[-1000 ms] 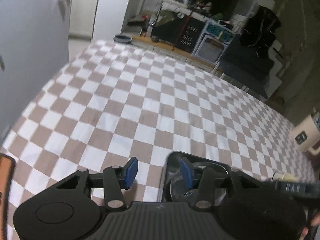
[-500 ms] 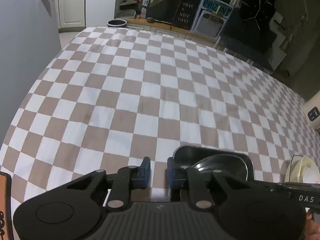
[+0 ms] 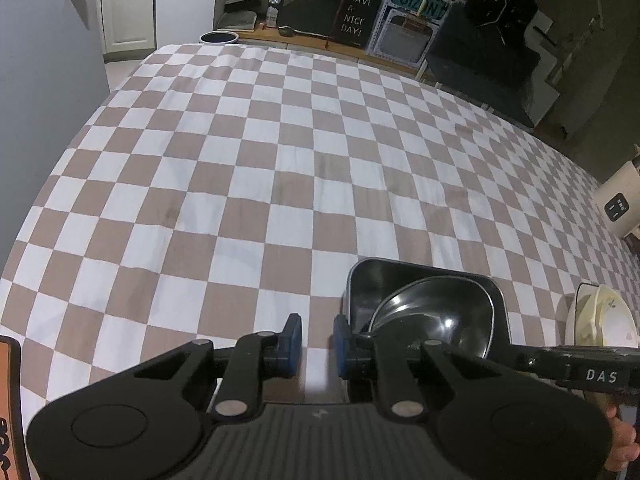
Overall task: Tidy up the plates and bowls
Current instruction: 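Lift the tray stack holding the bowl with the left tool toward the cream bowls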
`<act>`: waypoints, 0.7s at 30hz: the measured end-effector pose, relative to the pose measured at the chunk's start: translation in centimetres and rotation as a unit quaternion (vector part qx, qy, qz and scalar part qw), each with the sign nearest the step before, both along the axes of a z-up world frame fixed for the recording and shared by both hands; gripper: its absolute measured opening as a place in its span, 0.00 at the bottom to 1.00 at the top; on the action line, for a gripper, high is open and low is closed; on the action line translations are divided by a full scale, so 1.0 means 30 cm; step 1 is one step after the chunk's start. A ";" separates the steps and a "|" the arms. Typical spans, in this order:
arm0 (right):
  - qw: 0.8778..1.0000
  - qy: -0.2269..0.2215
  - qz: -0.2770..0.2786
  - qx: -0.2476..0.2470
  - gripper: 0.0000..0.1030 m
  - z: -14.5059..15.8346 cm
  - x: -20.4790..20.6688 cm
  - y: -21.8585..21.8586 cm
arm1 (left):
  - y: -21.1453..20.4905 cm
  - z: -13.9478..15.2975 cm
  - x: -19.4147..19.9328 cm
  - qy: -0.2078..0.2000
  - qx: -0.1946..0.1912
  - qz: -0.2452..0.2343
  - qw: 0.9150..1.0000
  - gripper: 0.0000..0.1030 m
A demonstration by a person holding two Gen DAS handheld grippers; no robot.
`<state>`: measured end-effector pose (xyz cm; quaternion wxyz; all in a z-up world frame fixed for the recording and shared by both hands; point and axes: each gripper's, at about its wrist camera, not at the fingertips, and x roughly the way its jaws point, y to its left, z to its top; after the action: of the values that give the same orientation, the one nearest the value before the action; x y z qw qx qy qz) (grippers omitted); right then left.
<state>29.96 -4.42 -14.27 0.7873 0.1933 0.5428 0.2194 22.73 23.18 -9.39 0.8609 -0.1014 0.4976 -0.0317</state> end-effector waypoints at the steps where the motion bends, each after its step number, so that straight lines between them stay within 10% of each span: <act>1: 1.000 0.001 -0.001 0.000 0.16 -0.001 -0.001 -0.001 | 0.002 0.003 0.001 -0.001 -0.002 0.001 1.000 0.17; 21: 1.000 0.005 -0.014 0.008 0.16 -0.004 -0.016 -0.009 | -0.012 -0.021 0.001 0.006 -0.007 -0.031 0.999 0.22</act>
<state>29.48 -4.70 -14.40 0.7860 0.2083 0.5421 0.2120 22.78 22.82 -10.02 0.8557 -0.0925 0.5055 -0.0610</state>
